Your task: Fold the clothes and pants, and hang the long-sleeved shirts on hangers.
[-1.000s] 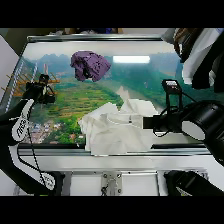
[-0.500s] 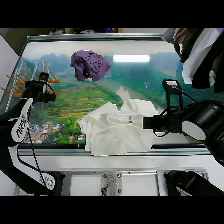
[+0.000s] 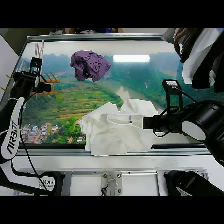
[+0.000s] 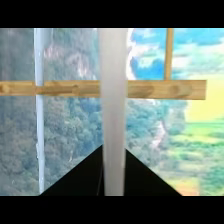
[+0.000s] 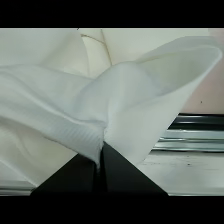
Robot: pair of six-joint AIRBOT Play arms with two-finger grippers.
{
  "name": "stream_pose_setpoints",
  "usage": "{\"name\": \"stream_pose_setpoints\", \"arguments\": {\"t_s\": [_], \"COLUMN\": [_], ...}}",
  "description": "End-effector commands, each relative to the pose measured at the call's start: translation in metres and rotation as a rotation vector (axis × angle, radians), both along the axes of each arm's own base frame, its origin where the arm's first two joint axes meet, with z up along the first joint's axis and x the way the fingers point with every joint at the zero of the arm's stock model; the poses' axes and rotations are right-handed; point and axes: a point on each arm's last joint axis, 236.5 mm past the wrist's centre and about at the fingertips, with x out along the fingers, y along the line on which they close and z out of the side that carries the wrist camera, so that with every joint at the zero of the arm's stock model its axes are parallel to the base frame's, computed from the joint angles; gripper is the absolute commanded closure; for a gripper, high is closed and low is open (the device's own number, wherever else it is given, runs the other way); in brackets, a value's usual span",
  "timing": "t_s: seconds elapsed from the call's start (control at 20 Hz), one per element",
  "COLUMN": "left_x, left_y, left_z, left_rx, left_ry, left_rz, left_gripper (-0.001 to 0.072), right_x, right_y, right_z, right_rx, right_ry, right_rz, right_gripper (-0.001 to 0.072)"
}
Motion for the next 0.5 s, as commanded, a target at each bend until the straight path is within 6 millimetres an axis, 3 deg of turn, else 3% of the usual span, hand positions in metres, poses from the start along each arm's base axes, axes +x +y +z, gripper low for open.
{"name": "stream_pose_setpoints", "arguments": {"t_s": [0.0,0.2,0.35,0.45], "left_x": [-0.001,-0.013,-0.042,-0.076], "left_y": [-0.024,-0.061,-0.12,-0.166], "left_z": [0.042,0.088,0.098,0.097], "left_rx": [0.015,0.033,-0.056,-0.165], "left_ry": [-0.063,-0.103,-0.008,0.09], "left_rz": [-0.059,-0.162,-0.424,-0.681], "left_gripper": [0.0687,0.0686,0.0686,0.0687], "right_x": [0.0,0.0,0.0,0.0], "right_y": [0.0,0.0,0.0,0.0], "right_z": [0.0,0.0,0.0,0.0], "right_rx": [-0.001,-0.001,-0.001,-0.001], "right_ry": [0.001,0.001,0.001,0.001], "right_rz": [0.001,0.001,0.001,0.001], "right_gripper": [0.0686,0.0686,0.0685,0.0686]}}
